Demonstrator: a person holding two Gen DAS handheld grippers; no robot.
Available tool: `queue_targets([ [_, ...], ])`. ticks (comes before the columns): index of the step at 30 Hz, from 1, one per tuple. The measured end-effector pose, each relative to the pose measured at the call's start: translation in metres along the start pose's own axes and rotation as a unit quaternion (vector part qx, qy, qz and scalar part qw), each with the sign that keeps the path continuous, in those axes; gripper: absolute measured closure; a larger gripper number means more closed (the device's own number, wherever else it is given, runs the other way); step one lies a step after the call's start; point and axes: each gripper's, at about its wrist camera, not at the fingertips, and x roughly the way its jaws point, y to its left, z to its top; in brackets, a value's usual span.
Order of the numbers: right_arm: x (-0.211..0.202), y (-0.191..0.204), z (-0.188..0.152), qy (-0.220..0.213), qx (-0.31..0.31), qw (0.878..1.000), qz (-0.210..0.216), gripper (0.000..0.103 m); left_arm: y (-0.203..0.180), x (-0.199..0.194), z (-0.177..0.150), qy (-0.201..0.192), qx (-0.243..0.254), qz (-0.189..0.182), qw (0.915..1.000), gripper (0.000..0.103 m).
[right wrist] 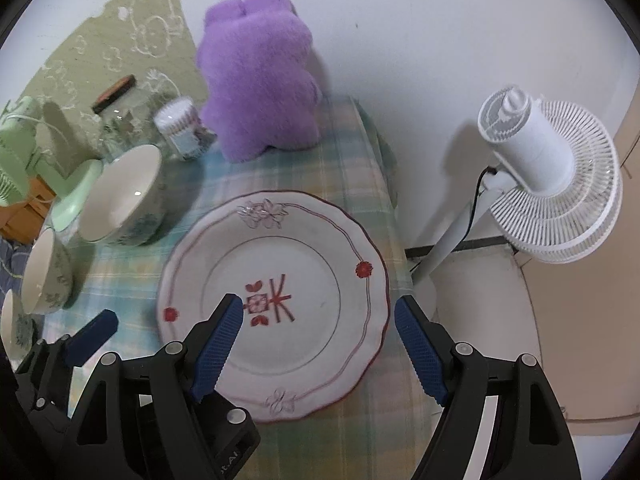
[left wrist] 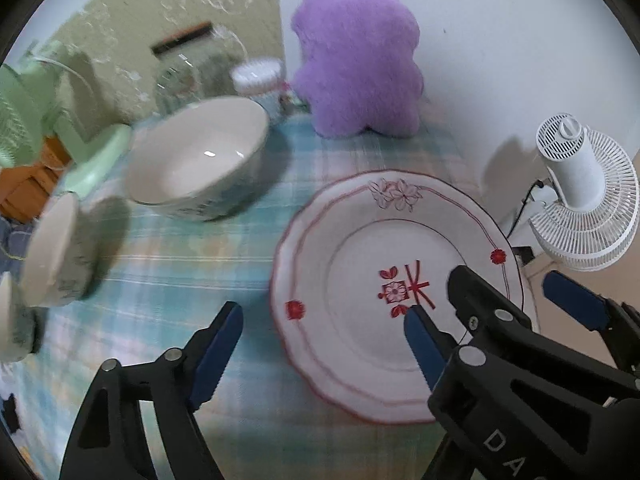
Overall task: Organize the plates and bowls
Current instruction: 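Move both tools to the rim of the red-rimmed white plate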
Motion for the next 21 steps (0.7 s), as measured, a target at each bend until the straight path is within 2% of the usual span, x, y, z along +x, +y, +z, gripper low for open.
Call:
queue_targets([
  [7, 0.032, -0.004, 0.006, 0.012, -0.001, 1.0, 0.005, 0.022, -0.002, 0.024, 0.006, 0.013, -0.008, -0.003, 0.9999, 0.026],
  [16, 0.038, 0.0, 0.013, 0.004, -0.018, 1.0, -0.006, 0.022, -0.002, 0.032, 0.011, 0.018, -0.009, 0.0, 0.9998, 0.03],
  [19, 0.039, -0.003, 0.012, 0.011, -0.017, 1.0, -0.022, 0.022, -0.004, 0.033, 0.01, 0.018, -0.003, 0.007, 0.9998, 0.03],
  [21, 0.044, -0.006, 0.011, 0.026, -0.011, 1.0, -0.009, 0.022, -0.005, 0.034, 0.01, 0.021, 0.004, 0.011, 0.9997, 0.03],
])
